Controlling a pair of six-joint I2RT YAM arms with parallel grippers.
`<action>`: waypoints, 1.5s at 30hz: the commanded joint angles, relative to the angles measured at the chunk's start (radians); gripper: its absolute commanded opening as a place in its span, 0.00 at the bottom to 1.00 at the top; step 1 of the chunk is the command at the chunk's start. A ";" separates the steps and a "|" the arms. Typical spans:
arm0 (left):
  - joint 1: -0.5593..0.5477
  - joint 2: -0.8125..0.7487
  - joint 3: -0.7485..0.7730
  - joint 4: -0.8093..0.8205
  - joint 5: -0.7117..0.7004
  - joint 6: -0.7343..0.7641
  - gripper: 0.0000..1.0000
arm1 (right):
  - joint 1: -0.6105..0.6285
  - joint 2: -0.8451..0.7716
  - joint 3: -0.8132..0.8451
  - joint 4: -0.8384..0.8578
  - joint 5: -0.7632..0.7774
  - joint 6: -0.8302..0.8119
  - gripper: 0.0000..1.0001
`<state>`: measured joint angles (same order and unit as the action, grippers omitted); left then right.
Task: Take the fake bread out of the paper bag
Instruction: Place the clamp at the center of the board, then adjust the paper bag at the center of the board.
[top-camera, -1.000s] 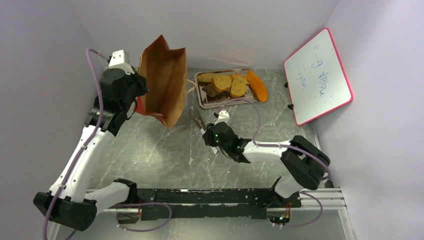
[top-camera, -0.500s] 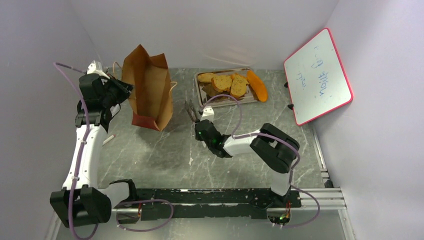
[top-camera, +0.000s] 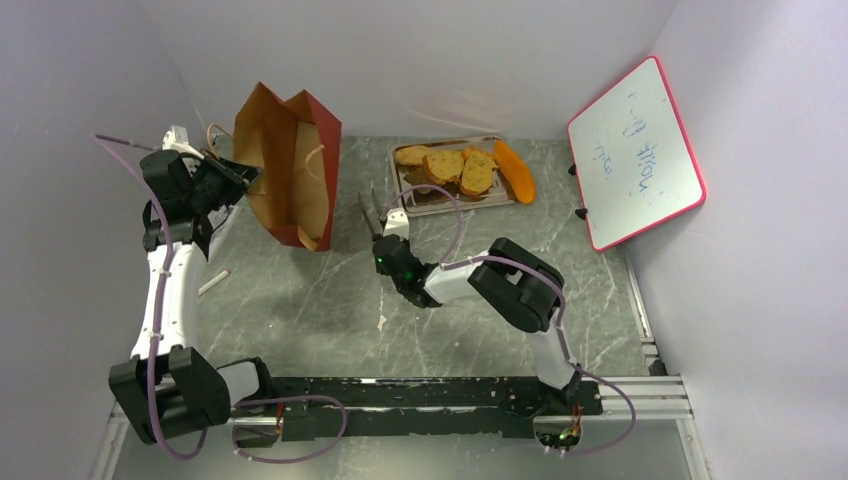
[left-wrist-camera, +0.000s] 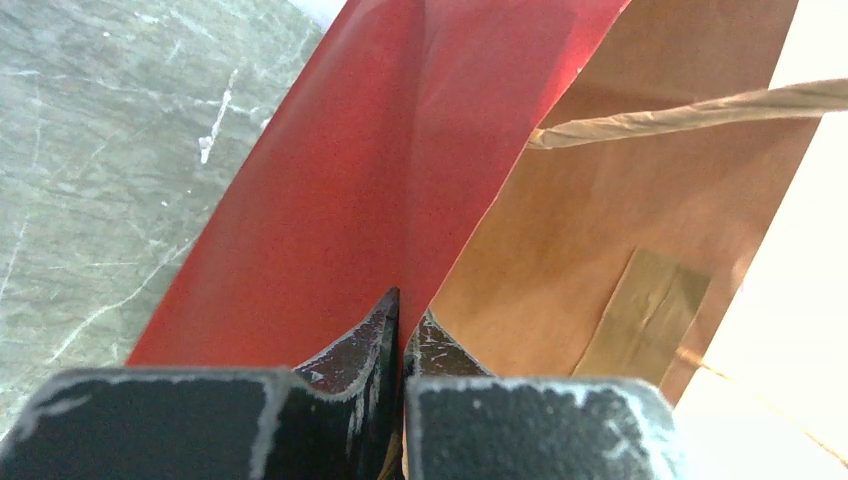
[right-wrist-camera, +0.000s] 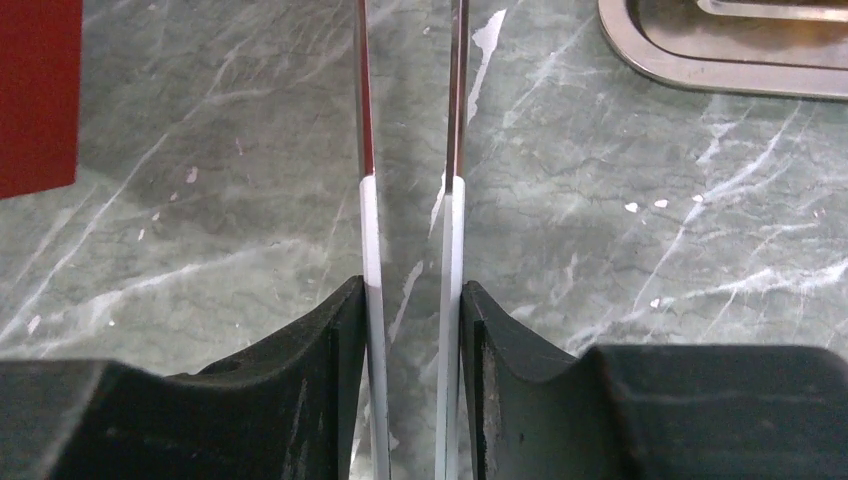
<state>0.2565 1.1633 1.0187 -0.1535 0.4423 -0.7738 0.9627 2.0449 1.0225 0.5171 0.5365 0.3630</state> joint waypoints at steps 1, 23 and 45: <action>0.015 0.024 -0.016 0.061 0.072 -0.025 0.07 | 0.005 0.034 0.046 -0.013 0.035 -0.012 0.40; 0.017 0.113 0.037 0.077 0.068 -0.025 0.47 | 0.007 0.006 0.051 -0.075 0.051 -0.004 0.63; 0.017 0.134 0.047 0.154 0.138 -0.061 0.10 | 0.024 -0.020 0.044 -0.097 0.090 -0.006 0.63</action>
<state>0.2657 1.2930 1.0729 -0.0910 0.5209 -0.7956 0.9794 2.0647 1.0729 0.4351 0.5869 0.3599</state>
